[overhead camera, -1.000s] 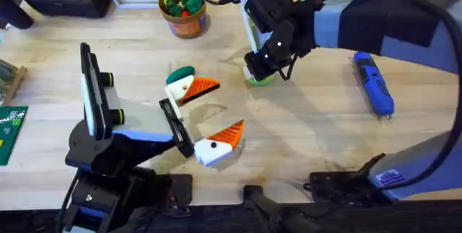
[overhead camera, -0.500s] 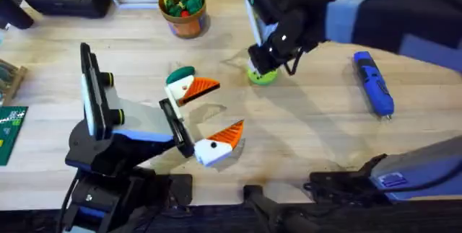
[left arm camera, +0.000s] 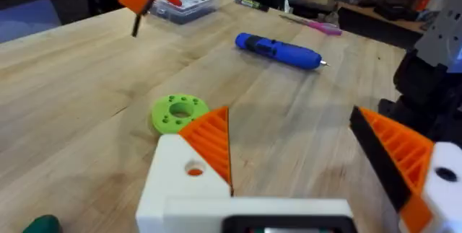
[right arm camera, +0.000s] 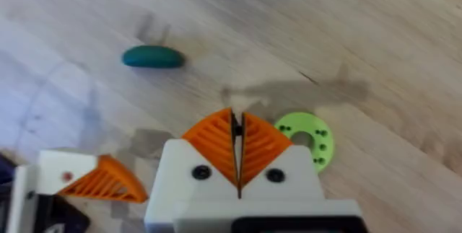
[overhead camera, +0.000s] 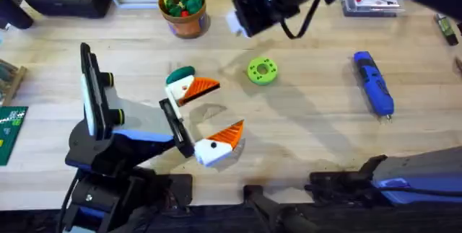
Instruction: Pick up the gripper from the table and insert it into the empty holder that is missing its gripper. Then pick up a screw, insert it into the mounting hole, and use the screwdriver to tighten it. Finally, clean up the table by picking up the vegetable and placing it into the bucket.
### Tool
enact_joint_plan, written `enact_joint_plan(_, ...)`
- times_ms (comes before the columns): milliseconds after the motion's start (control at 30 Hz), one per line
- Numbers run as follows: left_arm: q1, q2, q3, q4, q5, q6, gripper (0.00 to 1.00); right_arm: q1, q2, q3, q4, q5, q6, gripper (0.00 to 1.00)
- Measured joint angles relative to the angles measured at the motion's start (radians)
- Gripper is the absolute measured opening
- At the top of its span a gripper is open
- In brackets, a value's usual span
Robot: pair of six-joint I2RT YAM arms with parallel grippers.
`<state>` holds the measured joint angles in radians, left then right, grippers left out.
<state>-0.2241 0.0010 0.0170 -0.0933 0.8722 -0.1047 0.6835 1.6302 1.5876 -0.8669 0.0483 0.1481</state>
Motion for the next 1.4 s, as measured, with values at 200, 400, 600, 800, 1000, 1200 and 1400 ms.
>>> enact_joint_plan(200,0.0,0.0,0.0,0.0,0.0,0.0,0.987,0.097,0.0,0.087,-0.03,-0.145,-0.022,0.006)
enact_joint_plan(400,0.0,0.0,0.0,0.0,0.0,0.0,0.987,0.199,0.002,0.087,-0.048,-0.204,-0.045,0.006)
enact_joint_plan(600,0.0,0.0,0.0,0.0,0.0,0.0,0.985,0.254,0.002,0.087,-0.054,-0.215,-0.052,0.006)
enact_joint_plan(800,0.0,0.0,0.0,0.0,0.0,0.0,0.985,0.27,0.002,0.087,-0.067,-0.215,-0.053,0.006)
enact_joint_plan(1000,0.0,0.0,0.0,0.0,0.0,0.0,0.985,0.28,0.002,0.087,-0.068,-0.216,-0.052,0.006)
enact_joint_plan(1200,0.0,0.0,0.0,0.0,0.0,0.0,0.985,0.289,0.025,0.087,-0.077,-0.222,-0.053,0.006)
enact_joint_plan(1400,0.0,0.0,0.0,0.0,0.0,0.0,0.987,0.292,0.063,0.087,-0.077,-0.222,-0.071,0.006)
